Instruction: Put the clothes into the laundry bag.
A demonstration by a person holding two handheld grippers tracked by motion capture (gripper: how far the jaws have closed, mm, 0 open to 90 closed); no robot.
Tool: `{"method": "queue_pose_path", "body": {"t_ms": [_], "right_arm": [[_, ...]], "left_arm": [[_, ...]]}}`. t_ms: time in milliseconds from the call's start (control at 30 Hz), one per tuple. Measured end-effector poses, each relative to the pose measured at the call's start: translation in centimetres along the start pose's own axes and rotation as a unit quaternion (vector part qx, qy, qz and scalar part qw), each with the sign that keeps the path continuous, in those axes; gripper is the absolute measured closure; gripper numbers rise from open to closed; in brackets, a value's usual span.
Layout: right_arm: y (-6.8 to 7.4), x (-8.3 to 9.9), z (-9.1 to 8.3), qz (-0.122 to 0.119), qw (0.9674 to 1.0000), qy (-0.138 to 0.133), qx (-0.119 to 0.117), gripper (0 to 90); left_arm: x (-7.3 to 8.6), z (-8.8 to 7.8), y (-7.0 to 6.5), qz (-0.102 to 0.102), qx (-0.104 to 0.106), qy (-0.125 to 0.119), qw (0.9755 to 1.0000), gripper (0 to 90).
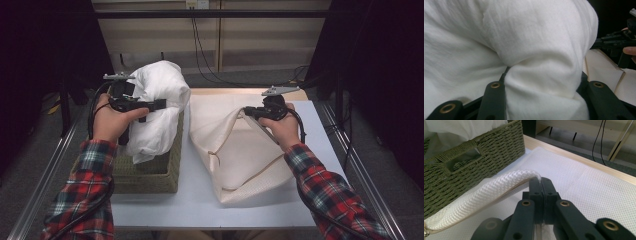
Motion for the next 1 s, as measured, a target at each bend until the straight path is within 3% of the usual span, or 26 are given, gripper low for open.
{"method": "queue_pose_path", "body": {"t_ms": [100,367,667,800,1000], "right_arm": [[0.1,0.0,0.1,0.000,1.0000,0.000,-0.002,88.9],[0.2,0.1,0.1,0.000,1.0000,0.002,-0.002,88.9],[0.0,-0.1,0.2,0.000,1.0000,-0.002,0.002,88.9],[-0.1,-0.2,0.3,0.001,1.0000,-0.005,0.005,89.0],[0.0,-0.3,0.7,0.007,0.9999,-0.009,0.007,88.9]], "left_arm": [[0.2,0.1,-0.1,-0.002,0.010,-0.004,0.9999,53.8],[0.5,0.1,0.3,0.005,-0.002,0.001,1.0000,53.7],[-0.8,-0.9,-0.5,0.009,0.010,-0.012,0.9998,53.8],[-1.5,-1.0,-2.0,0.009,0.037,-0.020,0.9991,53.8],[-1.7,0.0,-5.6,0.029,0.080,-0.014,0.9962,53.7]]}}
Point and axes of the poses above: each handheld gripper's, and its own axes: z roughly forward along the jaws, x roughly out of its underside, y roughly to its left, the point moved 9 cm from there along z, roughly forward along the jaws, and after that the axes turned 6 degrees about z, right-handed, at the moved point
